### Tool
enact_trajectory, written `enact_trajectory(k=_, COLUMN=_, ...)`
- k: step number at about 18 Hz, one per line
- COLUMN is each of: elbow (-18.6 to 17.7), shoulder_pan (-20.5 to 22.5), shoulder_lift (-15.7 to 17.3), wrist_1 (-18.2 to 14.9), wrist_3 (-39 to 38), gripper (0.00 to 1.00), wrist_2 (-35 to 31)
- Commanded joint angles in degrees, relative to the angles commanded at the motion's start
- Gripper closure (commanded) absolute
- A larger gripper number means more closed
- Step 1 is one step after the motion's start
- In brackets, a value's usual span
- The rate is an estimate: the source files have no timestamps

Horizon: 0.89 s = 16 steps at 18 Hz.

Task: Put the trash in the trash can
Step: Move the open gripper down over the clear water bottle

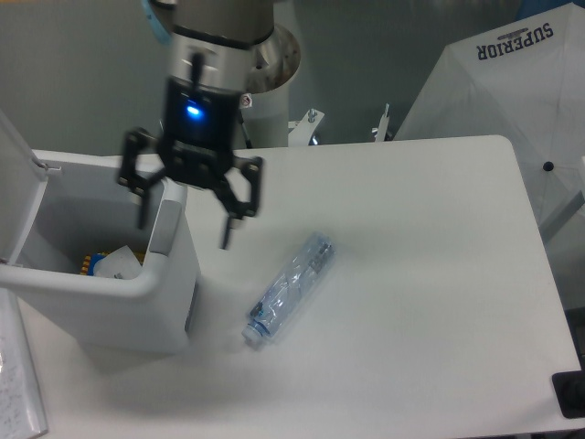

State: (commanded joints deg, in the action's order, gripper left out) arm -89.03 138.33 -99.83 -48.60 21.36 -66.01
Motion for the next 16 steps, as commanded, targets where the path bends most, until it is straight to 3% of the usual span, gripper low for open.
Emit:
enact_trajectory(k=4, elbow=3.2, shoulder_pan=0.5, shoulder_lift=-7.4, wrist_1=-0.1, wrist_3=-0.2, gripper=0.00, wrist_2=-0.6)
enact_trajectory(k=11, elbow=3.8, shoulder_pan=1.7, shoulder_lift=-13.0, wrist_1=-0.2, wrist_3=4.1, gripper=0.00, wrist_2=-1.8)
enact_trajectory(k=16, elbow=1.2, shoulder_pan=1.2, shoulder_lift=-15.1, wrist_1=-0.5, wrist_3=9.2, gripper=0.00, wrist_2=-5.3)
